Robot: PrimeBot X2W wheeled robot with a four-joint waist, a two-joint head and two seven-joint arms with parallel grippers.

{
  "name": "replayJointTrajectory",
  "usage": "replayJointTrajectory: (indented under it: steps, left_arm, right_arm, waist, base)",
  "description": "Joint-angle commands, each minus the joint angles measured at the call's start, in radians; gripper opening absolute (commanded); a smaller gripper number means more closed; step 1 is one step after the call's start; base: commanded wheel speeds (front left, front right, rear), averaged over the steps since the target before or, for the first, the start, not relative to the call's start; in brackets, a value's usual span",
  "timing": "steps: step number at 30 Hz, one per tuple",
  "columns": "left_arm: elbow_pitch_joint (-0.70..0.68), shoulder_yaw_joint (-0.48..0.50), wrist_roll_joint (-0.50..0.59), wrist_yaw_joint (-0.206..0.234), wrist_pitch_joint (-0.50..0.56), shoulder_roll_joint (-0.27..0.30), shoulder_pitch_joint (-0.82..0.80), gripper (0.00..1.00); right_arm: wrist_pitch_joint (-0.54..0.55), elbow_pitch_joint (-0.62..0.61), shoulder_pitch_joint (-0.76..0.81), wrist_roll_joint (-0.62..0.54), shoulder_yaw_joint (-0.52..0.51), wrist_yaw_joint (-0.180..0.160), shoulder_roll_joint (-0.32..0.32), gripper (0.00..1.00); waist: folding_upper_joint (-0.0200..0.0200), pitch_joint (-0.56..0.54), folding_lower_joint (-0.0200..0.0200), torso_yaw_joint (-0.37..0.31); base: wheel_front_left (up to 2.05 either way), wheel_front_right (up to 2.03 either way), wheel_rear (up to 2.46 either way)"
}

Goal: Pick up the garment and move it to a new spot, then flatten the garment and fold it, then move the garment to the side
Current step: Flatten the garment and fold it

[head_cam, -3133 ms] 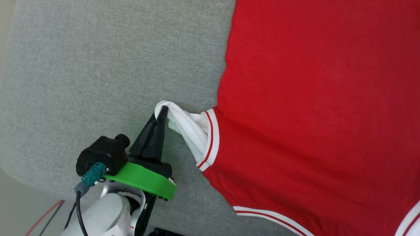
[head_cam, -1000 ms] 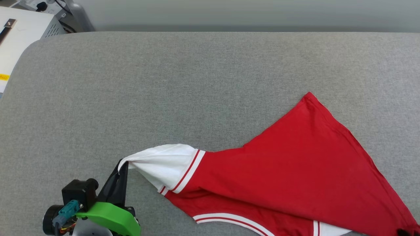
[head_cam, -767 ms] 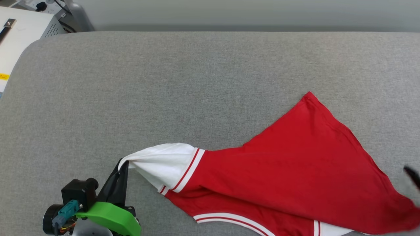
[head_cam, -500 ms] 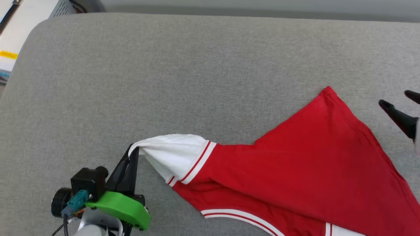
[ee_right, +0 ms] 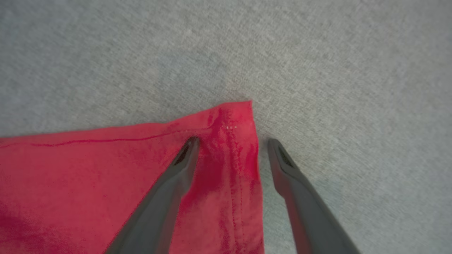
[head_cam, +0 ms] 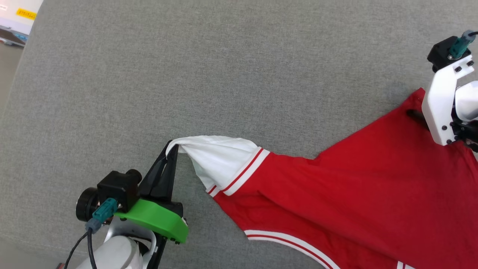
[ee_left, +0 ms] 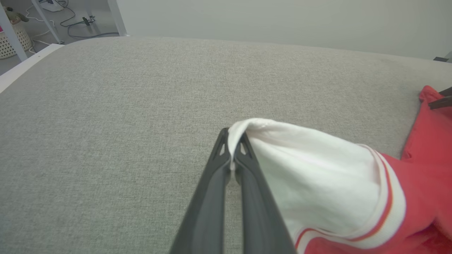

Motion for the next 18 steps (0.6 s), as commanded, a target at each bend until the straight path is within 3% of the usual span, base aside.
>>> replayJointTrajectory:
  steps: [1, 6, 7, 8, 18]
  left_arm:
    - [0.007, 0.000, 0.007, -0.007, -0.008, -0.008, -0.022, 0.00]
    - [0.024, 0.005, 0.005, -0.010, -0.014, -0.013, -0.024, 0.00]
    - [0.027, 0.006, 0.004, -0.011, -0.015, -0.014, -0.024, 0.00]
    - [0.029, 0.007, 0.003, -0.012, -0.016, -0.015, -0.024, 0.00]
    - [0.043, 0.015, 0.014, -0.023, -0.010, 0.023, -0.036, 0.00]
  right_arm:
    - [-0.007, 0.036, -0.011, 0.002, 0.034, -0.001, 0.006, 1.00]
    - [0.005, 0.127, 0.003, 0.032, 0.149, -0.001, 0.006, 0.98]
    - [-0.014, 0.140, -0.002, 0.050, 0.151, -0.001, 0.013, 0.33]
    - [-0.029, 0.148, -0.006, 0.063, 0.152, -0.001, 0.020, 0.00]
    - [-0.354, 0.153, -0.098, 0.132, 0.150, -0.001, 0.013, 0.00]
  waist:
    - [0.0000, 0.025, -0.0001, 0.019]
    - [0.0000, 0.024, -0.0001, 0.010]
    - [0.0000, 0.021, -0.0001, 0.007]
    - [0.0000, 0.018, -0.0001, 0.004]
    - [0.0000, -0.085, -0.0001, -0.039]
  base:
    - [0.00, 0.00, 0.00]
    - [0.00, 0.00, 0.00]
    - [0.00, 0.00, 0.00]
    - [0.00, 0.00, 0.00]
    - [0.00, 0.00, 0.00]
